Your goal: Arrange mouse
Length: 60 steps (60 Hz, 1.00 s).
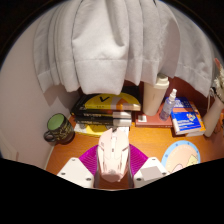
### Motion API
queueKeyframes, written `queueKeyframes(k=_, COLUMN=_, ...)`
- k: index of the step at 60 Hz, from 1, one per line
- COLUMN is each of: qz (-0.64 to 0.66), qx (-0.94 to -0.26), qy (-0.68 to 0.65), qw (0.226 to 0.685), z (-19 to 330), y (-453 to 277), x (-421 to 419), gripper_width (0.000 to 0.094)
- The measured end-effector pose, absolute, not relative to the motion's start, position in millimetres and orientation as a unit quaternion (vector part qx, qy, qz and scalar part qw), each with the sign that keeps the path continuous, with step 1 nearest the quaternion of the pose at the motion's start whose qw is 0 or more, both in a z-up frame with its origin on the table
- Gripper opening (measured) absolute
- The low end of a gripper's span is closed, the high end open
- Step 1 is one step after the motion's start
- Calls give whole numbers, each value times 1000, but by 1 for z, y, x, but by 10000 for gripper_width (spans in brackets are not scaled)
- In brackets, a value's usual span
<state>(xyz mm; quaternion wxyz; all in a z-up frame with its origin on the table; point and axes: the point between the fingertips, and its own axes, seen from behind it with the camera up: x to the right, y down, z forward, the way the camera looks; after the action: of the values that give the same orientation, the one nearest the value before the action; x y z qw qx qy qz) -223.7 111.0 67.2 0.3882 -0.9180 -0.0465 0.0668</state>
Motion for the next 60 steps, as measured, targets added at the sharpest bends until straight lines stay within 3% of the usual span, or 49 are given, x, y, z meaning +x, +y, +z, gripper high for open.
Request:
queueKeyframes(k=11, qz=57, qx=-874, qy=-50, qw=480, z=190, y=92, x=-148, gripper_width=402)
queueKeyframes(k=19, qz=22, qx=-858, qy=-36, qw=512, z=225, y=86, x=-57, gripper_width=401)
queueKeyframes(k=24, qz=6, qx=-866, qy=-21, qw=500, z=208, y=85, x=-5, gripper_width=397)
queueKeyframes(k=31, qz=-16, qx=-889, qy=-12, qw=457, z=152, y=83, x=49, gripper_width=397)
queueKeyframes(k=48, qz=36, qx=-932, qy=8, qw=362, z=13, y=75, x=40, gripper_width=395)
queueKeyframes(k=53, qz=39, qx=-938, qy=3, qw=343, z=-12, y=68, x=34, gripper_width=395)
queueKeyframes(k=60, qz=37, qx=-934, qy=7, qw=357, z=-12, y=68, x=35, gripper_width=448)
